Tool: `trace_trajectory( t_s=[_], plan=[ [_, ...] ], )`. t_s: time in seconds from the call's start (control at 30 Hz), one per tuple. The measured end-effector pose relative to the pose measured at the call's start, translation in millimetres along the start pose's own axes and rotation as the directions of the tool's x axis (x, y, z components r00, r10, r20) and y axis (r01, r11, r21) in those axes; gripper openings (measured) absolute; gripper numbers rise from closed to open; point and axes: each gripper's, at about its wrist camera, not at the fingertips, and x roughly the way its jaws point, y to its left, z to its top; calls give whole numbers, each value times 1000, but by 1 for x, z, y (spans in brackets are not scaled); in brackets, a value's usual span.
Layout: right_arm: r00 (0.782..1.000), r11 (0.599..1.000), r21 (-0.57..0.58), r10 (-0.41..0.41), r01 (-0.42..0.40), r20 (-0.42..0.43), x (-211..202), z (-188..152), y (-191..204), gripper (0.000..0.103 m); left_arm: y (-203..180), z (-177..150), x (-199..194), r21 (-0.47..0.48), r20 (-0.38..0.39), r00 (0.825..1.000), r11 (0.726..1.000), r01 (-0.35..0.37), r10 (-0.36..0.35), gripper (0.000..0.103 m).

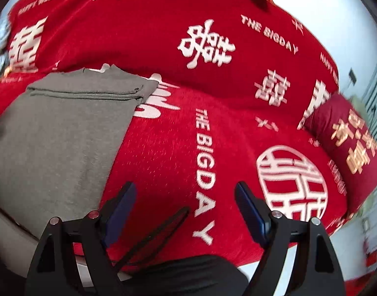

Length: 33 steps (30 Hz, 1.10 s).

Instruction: Fold small clothes

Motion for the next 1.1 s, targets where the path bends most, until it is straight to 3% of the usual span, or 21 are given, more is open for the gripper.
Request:
trace_trajectory(
  t_s=[0.1, 0.2, 0.27, 0.43, 0.63, 0.73, 0.8, 0.87, 0.93, 1.1],
  plan=[
    [1000, 1000, 5, 2, -2, -30, 3, -9, 9, 85, -29, 8, 5, 8, 39, 998, 998, 57, -57, 99],
    [998, 1000, -23, 7, -8, -60, 12, -14, 17, 85, -61, 17, 23, 97, 103, 994, 995, -36, 26, 103],
    [998, 999, -33, 12, -14, -57, 11, -14, 17, 85, -65, 14, 24, 87, 263, 963, 993, -77, 52, 103],
    [999, 1000, 12, -15, 16, -45, 9, -13, -3, 85, -76, 16, 27, 126, 306, 945, 978, -163, 118, 103],
    [998, 992, 125, 0, 7, -57, 12, -16, -35, 85, -60, 25, 33, 83, 263, 965, 996, -43, 19, 103],
    [999, 982, 187, 15, -7, -44, 9, -15, -50, 85, -40, 25, 45, 1, 201, 971, 992, 130, -127, 103],
    [999, 976, 218, 28, -20, -34, 8, -14, -58, 85, -24, 24, 47, -38, 212, 953, 973, 228, -215, 103],
    [999, 967, 252, 38, -32, -19, 5, -13, -65, 85, -26, 22, 48, -24, 211, 955, 975, 219, -209, 103],
    [999, 962, 271, 46, -41, -12, 5, -13, -69, 85, -38, 22, 49, 11, 204, 967, 988, 154, -153, 103],
    [999, 959, 281, 52, -47, -12, 7, -16, -72, 85, -33, 21, 50, -8, 209, 961, 982, 190, -184, 103]
  ],
)
